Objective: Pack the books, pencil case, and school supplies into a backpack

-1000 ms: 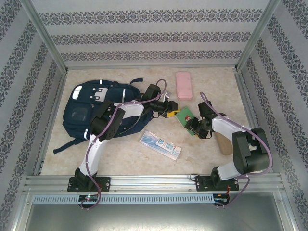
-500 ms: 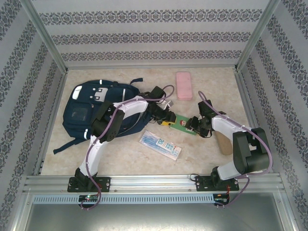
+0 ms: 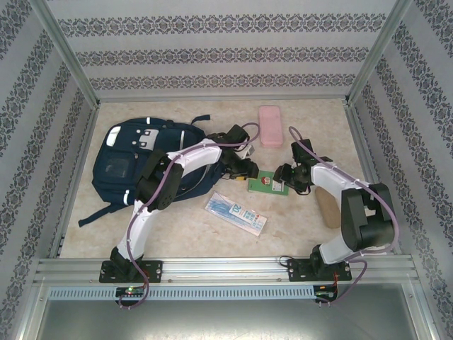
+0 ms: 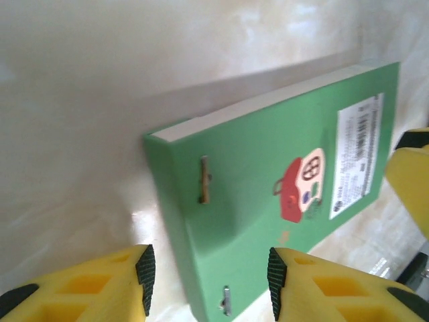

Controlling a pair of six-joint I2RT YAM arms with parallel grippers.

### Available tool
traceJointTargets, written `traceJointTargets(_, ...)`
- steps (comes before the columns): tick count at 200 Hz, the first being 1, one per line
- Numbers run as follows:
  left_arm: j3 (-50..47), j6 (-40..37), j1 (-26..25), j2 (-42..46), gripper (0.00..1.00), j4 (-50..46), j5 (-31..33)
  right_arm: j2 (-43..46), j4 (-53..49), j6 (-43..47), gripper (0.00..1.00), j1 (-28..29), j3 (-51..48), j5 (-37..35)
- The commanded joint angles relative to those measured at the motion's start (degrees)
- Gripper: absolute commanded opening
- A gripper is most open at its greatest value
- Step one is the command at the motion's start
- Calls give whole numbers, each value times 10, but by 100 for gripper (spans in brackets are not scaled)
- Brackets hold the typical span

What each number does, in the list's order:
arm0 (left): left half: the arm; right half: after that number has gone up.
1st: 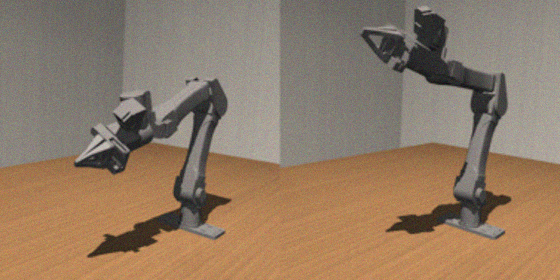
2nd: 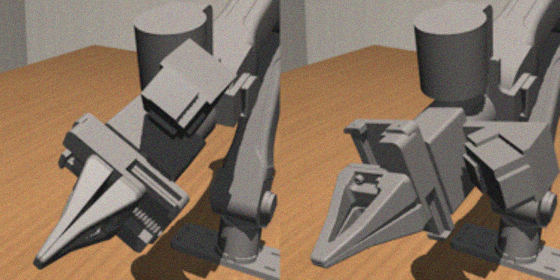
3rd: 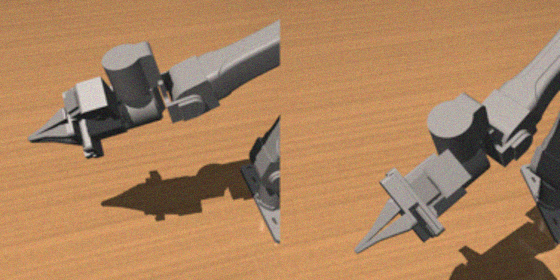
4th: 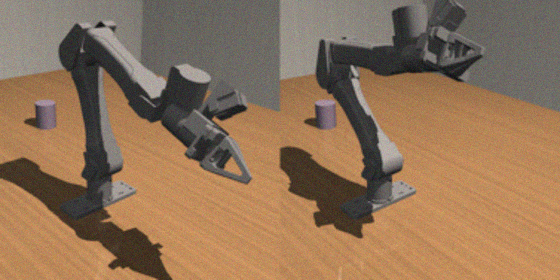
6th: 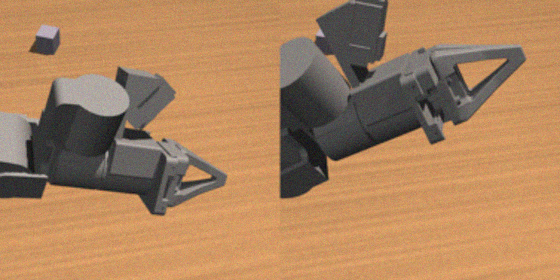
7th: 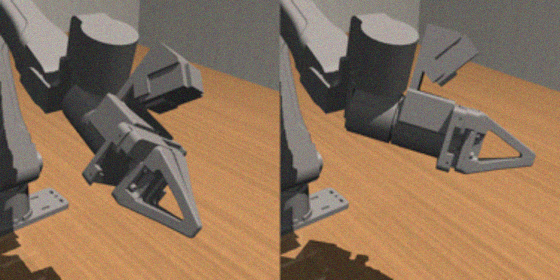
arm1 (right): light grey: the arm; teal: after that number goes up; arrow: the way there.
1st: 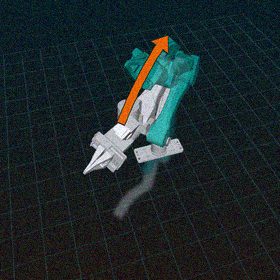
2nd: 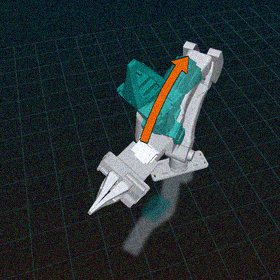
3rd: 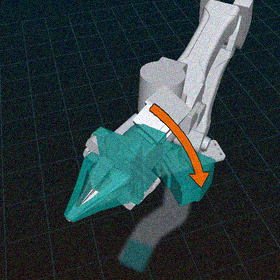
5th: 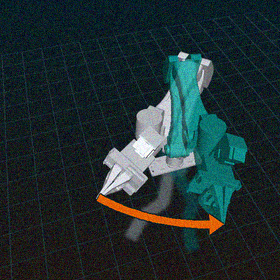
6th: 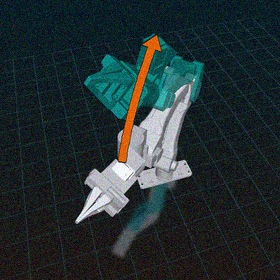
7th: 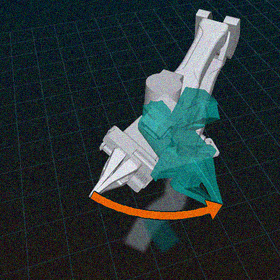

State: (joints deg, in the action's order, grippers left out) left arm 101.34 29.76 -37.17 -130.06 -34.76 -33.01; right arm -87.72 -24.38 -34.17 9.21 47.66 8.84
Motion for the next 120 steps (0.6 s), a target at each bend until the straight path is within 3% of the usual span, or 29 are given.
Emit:
traceJointTargets(1,-11,-2,-5,8,51,-28,23,-11,-9,24,59,-6,15,-26)
traceJointTargets(87,-6,47,-39,-25,51,25,-66,-69,15,28,50,4,28,45)
traceJointTargets(120,-24,126,-41,1,50,148,-163,-57,51,11,48,4,13,109)
